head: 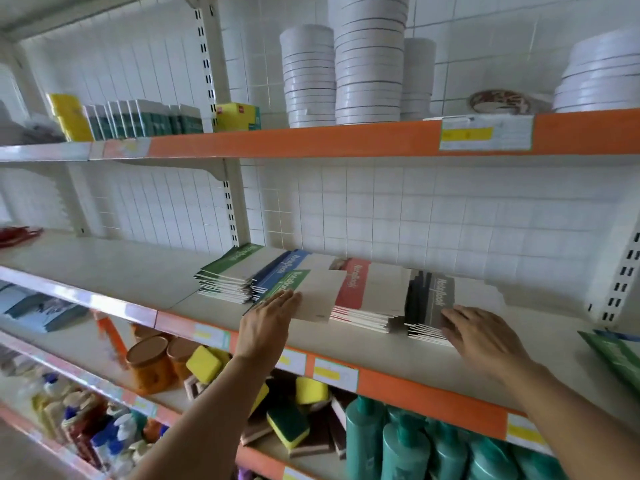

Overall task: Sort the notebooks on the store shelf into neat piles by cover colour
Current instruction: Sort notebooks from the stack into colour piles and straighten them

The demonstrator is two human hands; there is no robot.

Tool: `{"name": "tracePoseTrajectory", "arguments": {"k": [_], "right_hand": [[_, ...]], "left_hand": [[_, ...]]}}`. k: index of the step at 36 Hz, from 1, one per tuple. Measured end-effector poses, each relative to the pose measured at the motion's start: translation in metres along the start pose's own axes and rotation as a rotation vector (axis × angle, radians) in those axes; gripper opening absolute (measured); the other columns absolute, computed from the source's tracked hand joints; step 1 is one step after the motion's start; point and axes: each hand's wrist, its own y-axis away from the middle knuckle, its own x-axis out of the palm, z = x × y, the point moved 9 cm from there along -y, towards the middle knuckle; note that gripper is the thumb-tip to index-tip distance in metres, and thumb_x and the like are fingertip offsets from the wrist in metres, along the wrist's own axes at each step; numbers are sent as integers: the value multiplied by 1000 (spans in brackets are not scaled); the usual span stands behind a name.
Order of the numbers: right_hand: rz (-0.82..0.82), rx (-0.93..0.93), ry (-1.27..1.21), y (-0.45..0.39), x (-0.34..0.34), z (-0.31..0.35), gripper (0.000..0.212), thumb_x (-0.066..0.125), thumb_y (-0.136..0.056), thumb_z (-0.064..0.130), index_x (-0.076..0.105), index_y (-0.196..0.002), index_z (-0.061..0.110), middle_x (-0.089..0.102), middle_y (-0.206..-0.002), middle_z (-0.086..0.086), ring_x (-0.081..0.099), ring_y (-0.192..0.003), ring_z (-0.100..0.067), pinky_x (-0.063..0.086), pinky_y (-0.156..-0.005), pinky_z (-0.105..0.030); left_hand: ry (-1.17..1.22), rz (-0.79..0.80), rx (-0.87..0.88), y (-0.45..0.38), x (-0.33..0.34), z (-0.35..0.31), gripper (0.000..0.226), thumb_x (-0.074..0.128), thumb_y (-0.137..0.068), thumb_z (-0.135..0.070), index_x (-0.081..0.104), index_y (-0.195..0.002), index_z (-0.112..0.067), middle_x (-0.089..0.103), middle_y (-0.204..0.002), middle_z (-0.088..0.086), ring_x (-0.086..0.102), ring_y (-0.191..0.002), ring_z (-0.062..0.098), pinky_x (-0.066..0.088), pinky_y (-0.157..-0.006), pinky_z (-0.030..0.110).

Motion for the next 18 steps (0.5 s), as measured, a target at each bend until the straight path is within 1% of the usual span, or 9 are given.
{"name": "tracePoseTrajectory", "arguments": {"k": [2, 4, 6, 7, 9, 11, 13, 15, 18], "right_hand": [[-95, 5, -24, -7, -8, 8, 45, 48, -97, 41, 52, -135, 19, 54, -136, 0, 50, -125, -21, 36, -104, -34], [-226, -8, -48, -16, -17, 16, 37, 70, -84, 31, 68, -114, 9, 69, -111, -8, 65, -101, -29, 50, -88, -42], [-336, -7, -19, -23, -27, 30, 34, 82, -72, 22, 72, -100, 5, 72, -94, -10, 69, -83, -31, 55, -73, -43], [-376, 2, -9, -27, -32, 37, 34, 84, -69, 20, 73, -97, 5, 72, -91, -10, 69, -81, -31, 55, -71, -43], [-464, 33, 2, -34, -43, 53, 28, 83, -69, 16, 72, -93, 6, 72, -88, -11, 69, -79, -32, 55, -70, -43], [-543, 55, 20, -40, -48, 71, 14, 74, -77, 13, 72, -89, 6, 71, -85, -11, 68, -76, -32, 54, -69, -43], [-576, 51, 33, -47, -48, 92, 17, 62, -77, 16, 71, -87, 7, 71, -84, -9, 67, -73, -31, 54, -67, -42], [-608, 29, 27, -52, -48, 116, 17, 61, -77, 17, 72, -87, 8, 71, -83, -8, 67, -73, -30, 54, -66, -41], [-649, -21, 39, -57, -47, 154, 37, 42, -82, 30, 72, -88, 9, 70, -80, -5, 67, -70, -27, 54, -64, -37]], "left_hand": [[14, -5, -22, -1, 2, 18, 53, 31, -67, -14, 78, -90, -17, 75, -93, 2, 73, -78, 18, 53, -48, 25], [11, -13, -21, -3, 1, 36, 53, 31, -66, -13, 78, -89, -17, 75, -92, 2, 73, -77, 18, 52, -48, 25], [0, -26, -5, -6, 0, 54, 53, 30, -66, -13, 78, -88, -16, 75, -92, 3, 73, -76, 20, 53, -47, 26], [-1, -27, 3, -7, 0, 65, 52, 31, -66, -13, 78, -88, -16, 75, -91, 4, 73, -76, 20, 53, -47, 26], [-18, -32, 9, -9, -1, 89, 47, 36, -66, -11, 79, -86, -16, 75, -89, 3, 73, -73, 20, 52, -46, 26], [-27, -39, 13, -11, -4, 114, 40, 52, -57, -5, 79, -84, -16, 75, -87, 2, 73, -71, 19, 51, -44, 26], [-11, -23, 33, -12, -1, 135, 43, 59, -47, -2, 79, -84, -15, 75, -87, 3, 73, -71, 20, 51, -44, 26], [-33, 16, 46, -11, 5, 157, 41, 50, -56, -4, 79, -83, -17, 75, -85, 1, 73, -72, 18, 52, -46, 25], [-11, 94, 56, -10, 25, 184, 49, 32, -66, -14, 79, -82, -16, 75, -83, 2, 73, -72, 21, 54, -48, 27]]}}
